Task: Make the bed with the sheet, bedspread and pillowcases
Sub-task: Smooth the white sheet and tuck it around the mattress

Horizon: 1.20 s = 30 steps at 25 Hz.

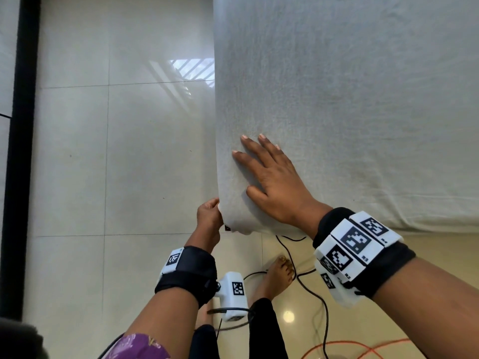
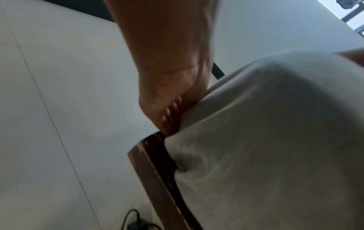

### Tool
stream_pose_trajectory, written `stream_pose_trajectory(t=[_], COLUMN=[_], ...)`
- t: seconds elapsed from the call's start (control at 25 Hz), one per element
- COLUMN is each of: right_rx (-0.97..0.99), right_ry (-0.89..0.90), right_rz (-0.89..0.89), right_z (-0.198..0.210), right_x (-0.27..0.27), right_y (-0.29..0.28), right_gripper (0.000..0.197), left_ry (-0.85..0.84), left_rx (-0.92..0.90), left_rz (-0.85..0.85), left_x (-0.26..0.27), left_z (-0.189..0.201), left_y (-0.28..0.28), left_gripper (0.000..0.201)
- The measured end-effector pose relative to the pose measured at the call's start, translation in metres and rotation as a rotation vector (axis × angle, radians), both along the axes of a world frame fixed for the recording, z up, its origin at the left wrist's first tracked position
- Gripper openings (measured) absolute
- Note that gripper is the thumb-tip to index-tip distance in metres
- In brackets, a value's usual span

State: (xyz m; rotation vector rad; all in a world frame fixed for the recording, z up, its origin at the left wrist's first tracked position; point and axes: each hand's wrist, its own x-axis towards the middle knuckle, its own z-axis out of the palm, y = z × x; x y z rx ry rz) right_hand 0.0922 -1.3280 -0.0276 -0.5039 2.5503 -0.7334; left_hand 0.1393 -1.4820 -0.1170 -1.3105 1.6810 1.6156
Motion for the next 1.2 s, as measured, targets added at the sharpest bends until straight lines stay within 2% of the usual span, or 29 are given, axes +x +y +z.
stream_pose_trajectory(t=[0.12,0.2,0.28,0.36,0.44,0.52,0.64,0.8,0.88,1.04,1.2], right_rx=[-0.041,-0.059,-0.069,-0.074,-0.069,-0.066,-0.069,-0.062,-0.067,-0.078,-0.086], right_ry=[0.017,0.064,0.083,0.079,0.070,0.067,0.059,0.056,0.056,0.044,0.058], right_rz=[-0.018,-0.029,-0.037,-0.046,-0.042,-0.043,-0.049,-0.065,-0.075,-0.092,-0.090], right_z=[-0.003,-0.008,-0.012,-0.011,-0.009,-0.007,-0.006,-0.006,-0.005,-0.004,-0.006], right_x=[0.001,0.003,0.005,0.005,0.004,0.003,0.004,0.004,0.005,0.005,0.006], right_y=[0.002,0.000,-0.001,-0.003,-0.001,0.000,-0.002,-0.004,-0.004,-0.005,-0.004], right_gripper=[0.067,0.068,0.071,0.072,0.073,0.073,0.073,0.073,0.072,0.072,0.071], left_ry=[0.063,0.039,-0.017,-0.067,-0.123,-0.154,-0.152,0.093,0.132,0.086,0.034], left_rx=[0.407,0.480,0.416,0.273,0.204,0.168,-0.008,-0.018,-0.012,0.046,0.186], left_rz=[0.120,0.200,0.108,-0.083,-0.144,-0.115,-0.055,0.072,0.176,0.382,0.423], left_x=[0.005,0.003,-0.004,-0.013,-0.017,-0.016,-0.013,-0.006,0.001,0.021,0.035], left_z=[0.011,0.005,-0.008,-0.018,-0.022,-0.021,-0.019,-0.012,-0.008,0.001,0.006], left_y=[0.012,0.014,0.011,0.006,0.001,0.002,0.003,0.004,0.005,0.016,0.035], left_gripper=[0.042,0.049,0.052,0.053,0.053,0.052,0.044,0.017,0.021,0.034,0.032])
